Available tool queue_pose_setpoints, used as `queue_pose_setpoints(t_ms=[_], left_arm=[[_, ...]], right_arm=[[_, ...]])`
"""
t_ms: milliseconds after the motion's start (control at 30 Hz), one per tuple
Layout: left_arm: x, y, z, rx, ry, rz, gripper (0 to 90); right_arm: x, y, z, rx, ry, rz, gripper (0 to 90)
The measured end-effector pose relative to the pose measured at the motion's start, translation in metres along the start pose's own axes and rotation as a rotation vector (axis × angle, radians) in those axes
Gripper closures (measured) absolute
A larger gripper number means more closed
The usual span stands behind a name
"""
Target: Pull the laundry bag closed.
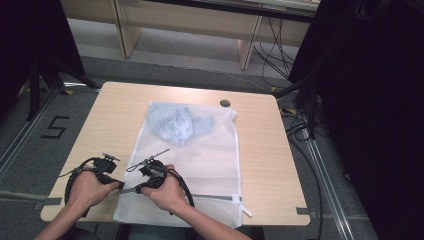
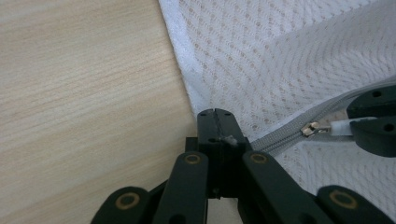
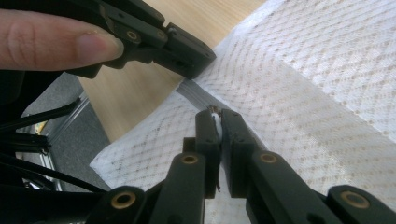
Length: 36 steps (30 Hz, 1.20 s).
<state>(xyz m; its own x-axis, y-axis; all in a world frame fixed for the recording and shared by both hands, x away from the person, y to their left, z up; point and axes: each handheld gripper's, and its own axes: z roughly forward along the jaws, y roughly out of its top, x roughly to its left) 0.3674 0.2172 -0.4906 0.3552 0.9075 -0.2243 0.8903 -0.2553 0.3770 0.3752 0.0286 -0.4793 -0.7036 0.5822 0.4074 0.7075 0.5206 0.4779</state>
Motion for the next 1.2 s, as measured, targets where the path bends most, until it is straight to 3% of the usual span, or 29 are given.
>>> queue_pose_setpoints(t_ms=[367, 467, 633, 667, 1100, 1200], left_arm=[[-0.001, 0.0, 0.001, -0.011, 0.006, -0.014, 89.9], [0.0, 0.0, 0.0, -0.005, -0.002, -0.007, 89.9], [0.001, 0.0, 0.0, -0.001, 0.0, -0.003, 89.9], [0.001, 0.0, 0.0, -0.002, -0.001, -0.002, 90.0], [0.001, 0.0, 0.0, 0.0, 0.0, -0.001, 89.9], [0.001, 0.0, 0.0, -0.002, 0.0, -0.002, 89.9]], right_arm=[[-0.002, -0.002, -0.005, -0.003, 0.023, 0.007, 87.1], [-0.002, -0.003, -0.006, -0.004, -0.002, 0.0, 87.1], [-0.003, -0.004, -0.009, -0.002, 0.014, 0.011, 87.1], [-0.002, -0.004, -0.009, -0.01, -0.006, 0.001, 87.1], [-0.004, -0.007, -0.015, -0.014, -0.005, 0.003, 87.1], [-0.004, -0.008, -0.016, -0.003, -0.011, 0.022, 87.1]])
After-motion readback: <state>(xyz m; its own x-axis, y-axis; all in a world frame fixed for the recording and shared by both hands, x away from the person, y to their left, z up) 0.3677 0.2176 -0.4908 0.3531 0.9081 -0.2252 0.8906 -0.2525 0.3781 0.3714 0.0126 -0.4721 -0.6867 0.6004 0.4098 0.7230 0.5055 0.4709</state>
